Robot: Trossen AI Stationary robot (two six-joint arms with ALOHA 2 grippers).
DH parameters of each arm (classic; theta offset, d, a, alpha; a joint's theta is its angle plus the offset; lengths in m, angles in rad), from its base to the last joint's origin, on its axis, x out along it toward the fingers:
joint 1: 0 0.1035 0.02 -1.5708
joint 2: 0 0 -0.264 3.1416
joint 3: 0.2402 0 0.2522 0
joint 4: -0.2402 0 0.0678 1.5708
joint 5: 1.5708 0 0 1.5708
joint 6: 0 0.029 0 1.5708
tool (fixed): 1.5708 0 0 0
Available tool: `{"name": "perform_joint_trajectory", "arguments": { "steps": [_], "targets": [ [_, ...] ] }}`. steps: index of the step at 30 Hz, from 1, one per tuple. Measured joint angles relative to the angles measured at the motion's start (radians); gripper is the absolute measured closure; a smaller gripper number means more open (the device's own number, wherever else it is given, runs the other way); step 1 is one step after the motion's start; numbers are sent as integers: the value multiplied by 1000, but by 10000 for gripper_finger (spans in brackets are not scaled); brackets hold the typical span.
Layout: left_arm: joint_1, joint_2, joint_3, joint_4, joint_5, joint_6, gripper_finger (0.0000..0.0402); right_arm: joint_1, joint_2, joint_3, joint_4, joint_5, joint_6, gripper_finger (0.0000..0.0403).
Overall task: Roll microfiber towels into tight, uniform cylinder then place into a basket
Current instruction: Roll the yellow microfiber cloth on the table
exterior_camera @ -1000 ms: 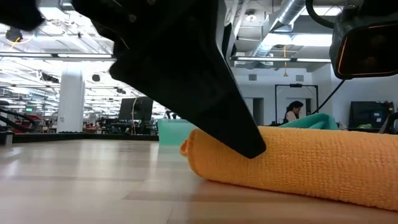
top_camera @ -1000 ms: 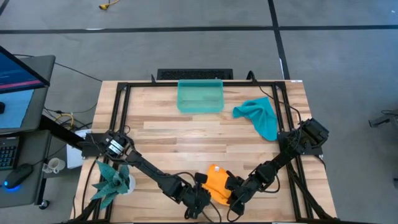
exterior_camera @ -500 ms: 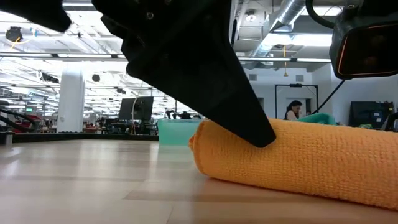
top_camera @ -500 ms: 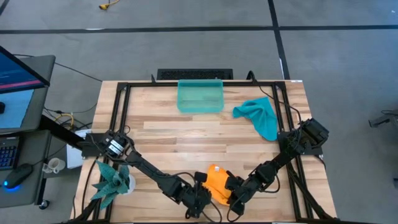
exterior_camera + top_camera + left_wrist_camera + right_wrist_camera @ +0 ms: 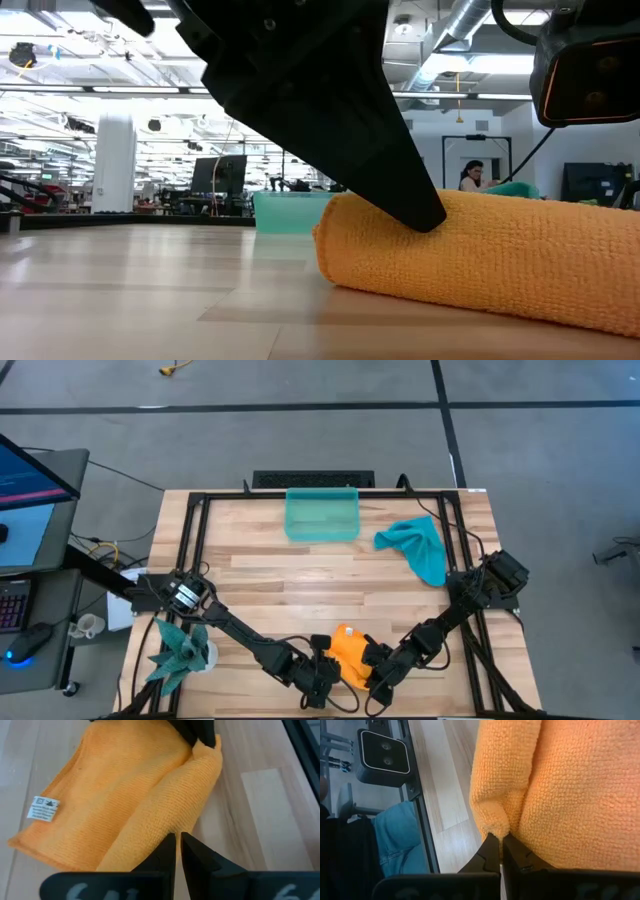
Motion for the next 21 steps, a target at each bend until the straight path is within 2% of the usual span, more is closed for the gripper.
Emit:
{"name": "perform_joint_trajectory", "arguments": {
  "steps": [5, 9, 21],
  "targets": [
    [-18, -3, 27, -15, -3, 12, 381, 0, 0, 0, 0, 0, 0, 390],
    [-28, -10, 75, -59, -49, 42, 381, 0, 0, 0, 0, 0, 0, 390],
    [8, 14, 74, -155, -50, -8, 381, 0, 0, 0, 0, 1, -10, 390]
  ]
}}
